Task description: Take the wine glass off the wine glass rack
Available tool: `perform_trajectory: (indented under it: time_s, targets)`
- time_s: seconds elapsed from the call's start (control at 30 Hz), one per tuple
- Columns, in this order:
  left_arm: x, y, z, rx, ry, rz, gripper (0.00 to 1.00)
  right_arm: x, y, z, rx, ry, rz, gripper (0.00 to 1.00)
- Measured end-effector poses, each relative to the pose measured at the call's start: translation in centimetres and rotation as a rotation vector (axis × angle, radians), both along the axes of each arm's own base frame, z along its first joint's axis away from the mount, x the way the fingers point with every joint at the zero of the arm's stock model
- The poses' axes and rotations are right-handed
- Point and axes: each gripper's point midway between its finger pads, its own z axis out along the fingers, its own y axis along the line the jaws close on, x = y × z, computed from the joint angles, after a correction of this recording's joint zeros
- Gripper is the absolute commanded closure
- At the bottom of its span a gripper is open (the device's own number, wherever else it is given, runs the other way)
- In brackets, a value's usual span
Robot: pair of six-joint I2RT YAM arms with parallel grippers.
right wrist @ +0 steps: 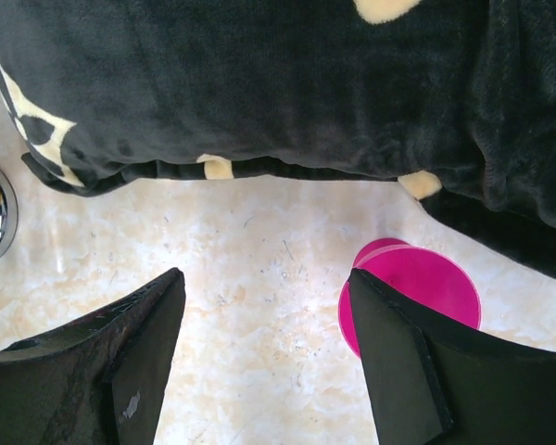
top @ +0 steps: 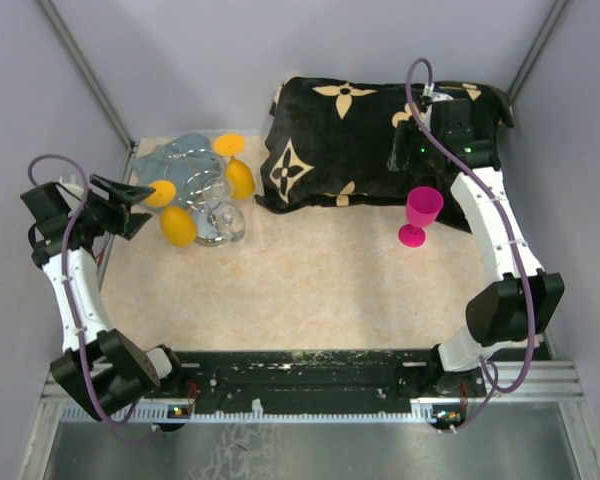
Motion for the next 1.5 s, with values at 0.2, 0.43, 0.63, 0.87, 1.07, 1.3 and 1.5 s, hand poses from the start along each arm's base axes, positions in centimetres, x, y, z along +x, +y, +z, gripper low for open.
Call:
perform_trajectory:
  time_s: [0.2, 0.43, 0.63, 0.87, 1.07, 1.3, 1.5]
  targets:
    - [-0.1, -0.9, -1.8, -0.093, 0.02, -0.03, 0.31, -0.2, 0.0, -0.3, 0.001, 0.002, 0.002, 0.28]
    - [0.4, -1.1, -0.8, -0.11, -0.035, -0.056, 0.4, -0.7, 0.1, -0.9, 0.008, 0.009, 0.01, 0.28]
    - [0.4, -1.2, -1.2, -0.115, -0.037, -0.061, 0.46, -0.5, 0.3, -0.7, 0.012, 0.0, 0.014, 0.28]
    - [0.2, -1.2, -2.3, -0.127, -0.017, -0.057, 0.51, -0.5, 0.3, -0.7, 0.014, 0.0, 0.017, 0.28]
    - [0.4, -0.9, -2.2, -0.117, -0.028, -0.049, 0.54, -0.5, 0.3, -0.7, 0.014, 0.0, 0.017, 0.28]
    - [0.5, -0.2, -2.4, -0.118, -0.025, -0.03, 0.61, -0.6, 0.3, -0.6, 0.014, -0.003, 0.017, 0.28]
    - [0.6, 0.1, -2.5, -0.117, -0.027, -0.023, 0.66, -0.6, 0.4, -0.6, 0.016, -0.003, 0.02, 0.22]
